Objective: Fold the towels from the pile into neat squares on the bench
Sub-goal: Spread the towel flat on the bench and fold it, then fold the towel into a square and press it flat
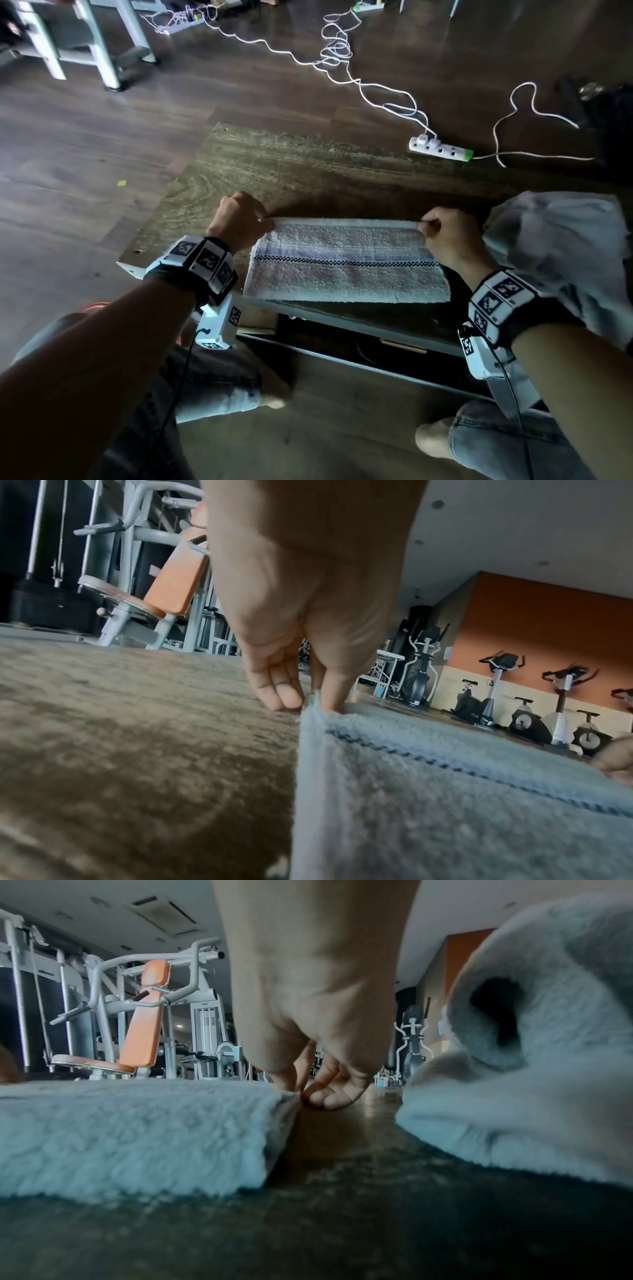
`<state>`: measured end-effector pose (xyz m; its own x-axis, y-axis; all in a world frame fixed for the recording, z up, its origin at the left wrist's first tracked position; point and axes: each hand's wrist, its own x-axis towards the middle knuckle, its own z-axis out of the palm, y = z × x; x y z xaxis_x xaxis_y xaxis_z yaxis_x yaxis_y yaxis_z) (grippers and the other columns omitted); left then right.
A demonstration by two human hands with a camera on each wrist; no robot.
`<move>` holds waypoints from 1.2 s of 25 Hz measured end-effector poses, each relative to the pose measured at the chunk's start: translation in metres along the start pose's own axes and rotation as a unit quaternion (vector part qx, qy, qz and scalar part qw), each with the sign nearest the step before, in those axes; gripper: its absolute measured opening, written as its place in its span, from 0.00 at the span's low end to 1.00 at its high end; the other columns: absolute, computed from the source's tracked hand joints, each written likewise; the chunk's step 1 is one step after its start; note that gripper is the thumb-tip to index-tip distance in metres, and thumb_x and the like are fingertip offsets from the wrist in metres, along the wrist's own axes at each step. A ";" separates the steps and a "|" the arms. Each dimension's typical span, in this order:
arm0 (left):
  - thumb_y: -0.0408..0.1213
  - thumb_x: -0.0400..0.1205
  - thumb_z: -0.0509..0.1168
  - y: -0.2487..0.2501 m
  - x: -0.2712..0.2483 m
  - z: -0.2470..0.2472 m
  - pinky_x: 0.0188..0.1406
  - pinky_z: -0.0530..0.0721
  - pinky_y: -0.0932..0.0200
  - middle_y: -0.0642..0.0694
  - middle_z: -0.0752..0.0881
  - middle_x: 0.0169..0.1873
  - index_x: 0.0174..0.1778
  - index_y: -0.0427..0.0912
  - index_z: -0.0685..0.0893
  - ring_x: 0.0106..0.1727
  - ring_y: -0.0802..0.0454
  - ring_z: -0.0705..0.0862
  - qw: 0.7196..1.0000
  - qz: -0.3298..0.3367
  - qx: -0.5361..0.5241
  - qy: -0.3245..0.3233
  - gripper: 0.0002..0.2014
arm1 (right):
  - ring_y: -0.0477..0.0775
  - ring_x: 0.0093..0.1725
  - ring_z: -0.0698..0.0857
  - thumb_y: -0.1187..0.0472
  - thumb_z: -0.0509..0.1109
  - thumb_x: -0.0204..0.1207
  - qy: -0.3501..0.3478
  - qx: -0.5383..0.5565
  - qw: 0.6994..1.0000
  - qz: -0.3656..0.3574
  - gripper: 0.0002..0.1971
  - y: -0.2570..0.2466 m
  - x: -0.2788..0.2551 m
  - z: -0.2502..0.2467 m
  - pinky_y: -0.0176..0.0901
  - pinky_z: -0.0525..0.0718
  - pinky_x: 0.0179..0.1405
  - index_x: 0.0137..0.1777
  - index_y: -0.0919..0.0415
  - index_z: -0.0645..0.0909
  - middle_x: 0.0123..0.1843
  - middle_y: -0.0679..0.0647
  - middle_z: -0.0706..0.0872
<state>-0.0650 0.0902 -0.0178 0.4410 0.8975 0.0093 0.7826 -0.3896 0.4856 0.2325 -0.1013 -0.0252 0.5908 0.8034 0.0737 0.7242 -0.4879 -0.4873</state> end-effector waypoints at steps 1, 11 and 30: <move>0.42 0.73 0.77 0.000 0.000 -0.001 0.49 0.86 0.57 0.43 0.90 0.44 0.43 0.42 0.92 0.48 0.45 0.88 1.000 0.000 0.013 -0.006 0.08 | 0.57 0.45 0.86 0.64 0.70 0.80 -0.010 -0.008 1.000 -0.001 0.04 -0.002 0.000 -0.003 0.49 0.85 0.45 0.46 0.59 0.87 0.43 0.57 0.89; 0.48 0.77 0.73 0.039 -0.024 -0.070 0.41 0.84 0.58 0.52 0.89 0.42 0.43 0.48 0.91 0.40 0.51 0.86 0.991 0.081 0.017 0.103 0.07 | 0.53 0.43 0.83 0.70 0.68 0.77 0.103 0.068 0.992 -0.032 0.05 -0.030 -0.010 -0.066 0.40 0.75 0.42 0.44 0.61 0.83 0.41 0.54 0.86; 0.72 0.69 0.67 0.007 -0.121 0.001 0.42 0.83 0.57 0.46 0.88 0.33 0.35 0.44 0.86 0.39 0.47 0.86 0.990 -0.123 -0.067 0.032 0.30 | 0.63 0.48 0.86 0.53 0.70 0.79 0.026 0.023 0.993 0.109 0.11 0.014 -0.108 -0.008 0.53 0.85 0.52 0.44 0.61 0.84 0.48 0.64 0.87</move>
<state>-0.1125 -0.0208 -0.0161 0.2131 0.9745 -0.0709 0.7954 -0.1309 0.5918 0.1815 -0.1977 -0.0327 0.7504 0.6609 0.0070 0.5608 -0.6311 -0.5359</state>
